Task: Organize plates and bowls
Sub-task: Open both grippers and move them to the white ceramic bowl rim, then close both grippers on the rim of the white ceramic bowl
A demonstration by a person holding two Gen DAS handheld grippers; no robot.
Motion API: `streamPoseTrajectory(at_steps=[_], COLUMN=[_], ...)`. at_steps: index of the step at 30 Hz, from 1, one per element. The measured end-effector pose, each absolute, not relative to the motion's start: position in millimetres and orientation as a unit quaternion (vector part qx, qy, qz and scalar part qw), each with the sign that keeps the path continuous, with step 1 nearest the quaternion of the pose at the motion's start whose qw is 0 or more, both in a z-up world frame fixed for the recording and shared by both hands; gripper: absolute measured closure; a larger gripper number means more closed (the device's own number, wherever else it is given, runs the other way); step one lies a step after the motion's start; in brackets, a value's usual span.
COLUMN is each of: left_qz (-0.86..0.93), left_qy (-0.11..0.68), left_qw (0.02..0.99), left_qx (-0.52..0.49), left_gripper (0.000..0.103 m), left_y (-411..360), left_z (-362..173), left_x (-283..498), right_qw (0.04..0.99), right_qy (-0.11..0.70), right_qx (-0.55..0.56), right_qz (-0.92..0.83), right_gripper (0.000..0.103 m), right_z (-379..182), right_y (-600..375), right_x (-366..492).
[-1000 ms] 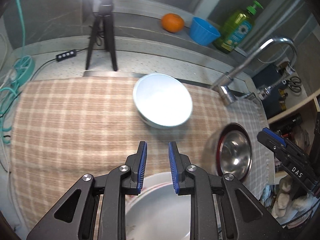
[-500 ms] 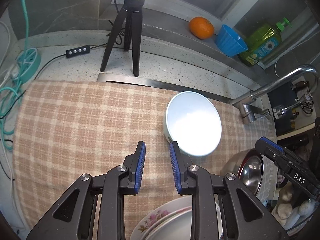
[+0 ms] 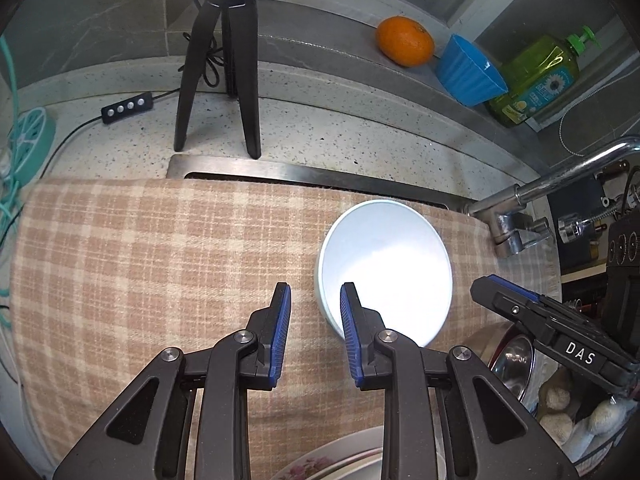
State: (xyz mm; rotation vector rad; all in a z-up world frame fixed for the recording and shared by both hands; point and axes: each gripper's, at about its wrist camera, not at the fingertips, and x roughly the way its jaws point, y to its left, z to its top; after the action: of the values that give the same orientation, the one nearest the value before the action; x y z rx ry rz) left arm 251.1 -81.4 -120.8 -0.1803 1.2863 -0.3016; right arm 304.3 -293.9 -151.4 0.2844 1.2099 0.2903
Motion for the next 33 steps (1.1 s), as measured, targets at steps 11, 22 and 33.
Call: streamPoseTrajectory(at_steps=[11, 22, 33], left_qz=[-0.141, -0.143, -0.147], left_qy=[0.606, 0.61, 0.613], left_qw=[0.779, 0.776, 0.773], left_qx=[-0.078, -0.073, -0.073], left_gripper=[0.08, 0.093, 0.096], left_y=[-89, -93, -97], left_z=[-135, -142, -142], left_x=[264, 271, 270], right_qw=[0.787, 0.773, 0.772], right_qy=[0.585, 0.598, 0.6], right_qx=[0.146, 0.155, 0.156], right_qz=[0.133, 0.143, 0.14], right_gripper=[0.084, 0.094, 0.097], right_z=[-173, -186, -184], right_y=[-285, -277, -276], right_x=[326, 333, 335])
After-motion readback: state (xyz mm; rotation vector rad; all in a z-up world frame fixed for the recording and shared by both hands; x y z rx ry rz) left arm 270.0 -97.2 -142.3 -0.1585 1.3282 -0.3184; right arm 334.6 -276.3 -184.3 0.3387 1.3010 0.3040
